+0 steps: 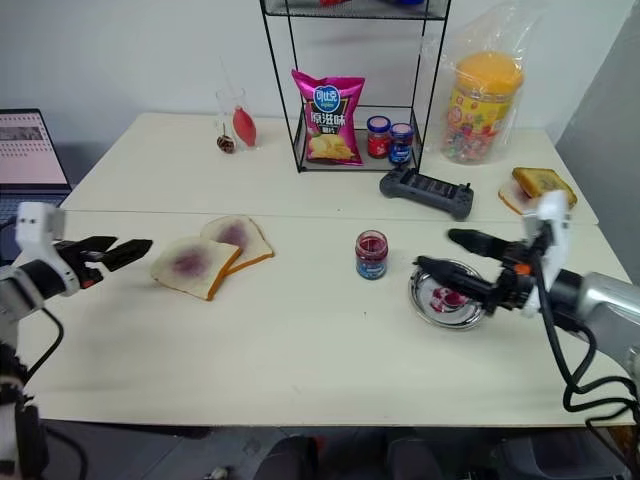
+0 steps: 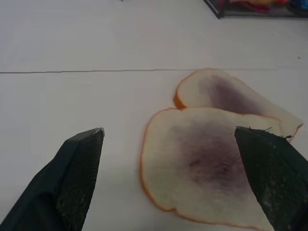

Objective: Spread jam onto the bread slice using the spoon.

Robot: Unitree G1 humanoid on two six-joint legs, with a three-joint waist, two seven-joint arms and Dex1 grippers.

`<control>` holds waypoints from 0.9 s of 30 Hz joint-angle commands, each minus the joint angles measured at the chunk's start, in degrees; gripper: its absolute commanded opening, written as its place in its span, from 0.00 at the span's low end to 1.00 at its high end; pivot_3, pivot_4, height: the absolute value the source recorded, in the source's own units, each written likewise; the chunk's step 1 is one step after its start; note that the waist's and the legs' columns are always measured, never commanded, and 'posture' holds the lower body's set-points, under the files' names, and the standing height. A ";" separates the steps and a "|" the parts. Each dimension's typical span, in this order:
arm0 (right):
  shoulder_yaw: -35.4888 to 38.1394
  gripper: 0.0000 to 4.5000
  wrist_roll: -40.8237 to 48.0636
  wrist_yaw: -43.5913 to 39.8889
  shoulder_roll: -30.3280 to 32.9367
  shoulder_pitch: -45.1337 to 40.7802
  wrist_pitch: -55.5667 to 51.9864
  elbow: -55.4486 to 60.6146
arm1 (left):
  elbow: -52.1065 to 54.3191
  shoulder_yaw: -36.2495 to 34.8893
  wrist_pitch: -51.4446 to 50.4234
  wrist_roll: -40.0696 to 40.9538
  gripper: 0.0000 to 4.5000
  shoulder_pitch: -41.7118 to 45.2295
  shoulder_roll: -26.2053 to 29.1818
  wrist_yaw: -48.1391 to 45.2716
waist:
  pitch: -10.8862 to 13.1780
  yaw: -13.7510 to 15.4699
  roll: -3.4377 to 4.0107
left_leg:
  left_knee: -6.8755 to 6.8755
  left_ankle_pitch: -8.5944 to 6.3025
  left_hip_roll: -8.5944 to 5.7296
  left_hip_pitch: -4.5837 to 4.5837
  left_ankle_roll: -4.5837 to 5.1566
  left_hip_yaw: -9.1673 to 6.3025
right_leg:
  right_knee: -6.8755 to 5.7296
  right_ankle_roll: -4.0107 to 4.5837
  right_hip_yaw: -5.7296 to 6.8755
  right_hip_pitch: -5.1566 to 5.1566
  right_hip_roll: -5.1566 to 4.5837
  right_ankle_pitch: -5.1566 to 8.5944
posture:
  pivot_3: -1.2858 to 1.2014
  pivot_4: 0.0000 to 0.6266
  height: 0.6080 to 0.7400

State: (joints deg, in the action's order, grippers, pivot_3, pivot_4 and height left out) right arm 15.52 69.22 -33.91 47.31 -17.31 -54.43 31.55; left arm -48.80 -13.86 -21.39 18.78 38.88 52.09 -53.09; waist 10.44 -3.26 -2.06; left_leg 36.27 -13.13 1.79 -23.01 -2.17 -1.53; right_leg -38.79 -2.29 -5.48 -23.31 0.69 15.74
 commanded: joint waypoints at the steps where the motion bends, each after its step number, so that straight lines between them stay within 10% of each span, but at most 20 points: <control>1: -6.18 1.00 2.07 -1.03 -2.42 -3.81 -1.48 0.86 | -8.71 3.07 7.26 -5.45 1.00 5.48 -1.11 0.76 | 0.02 0.05 -0.06 | -0.05 0.00 0.00 -0.01 0.00 0.00 | 0.03 -0.02 0.00 0.00 0.00 0.02 | 0.52 0.24 1.00; 13: -15.43 1.00 -5.91 -1.48 -9.59 -8.30 0.55 0.02 | -19.37 7.55 11.62 -12.64 1.00 9.56 -3.65 -3.60 | 0.00 0.16 -0.11 | 0.07 -0.01 -0.05 -1.08 0.01 -0.09 | -0.13 0.13 0.19 -0.98 -0.10 -0.13 | 0.52 0.24 1.00; 27: -15.06 1.00 -7.60 -0.92 -11.62 -8.85 0.35 0.19 | -19.29 6.14 12.14 -12.81 0.34 9.39 -2.67 -5.45 | 0.00 0.16 -0.11 | 0.53 -0.01 -0.05 -1.05 0.01 -0.13 | -0.24 0.07 0.21 -0.78 -0.09 -0.17 | 0.52 0.24 1.00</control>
State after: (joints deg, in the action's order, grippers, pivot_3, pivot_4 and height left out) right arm -0.80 61.75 -34.83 35.83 -25.50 -55.28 30.67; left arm -67.65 -7.23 -9.53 6.38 48.26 48.29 -57.64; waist 10.44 -3.10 -2.17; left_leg 36.83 -13.14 1.74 -24.06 -2.16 -1.66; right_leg -39.04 -2.22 -5.28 -24.09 0.60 15.57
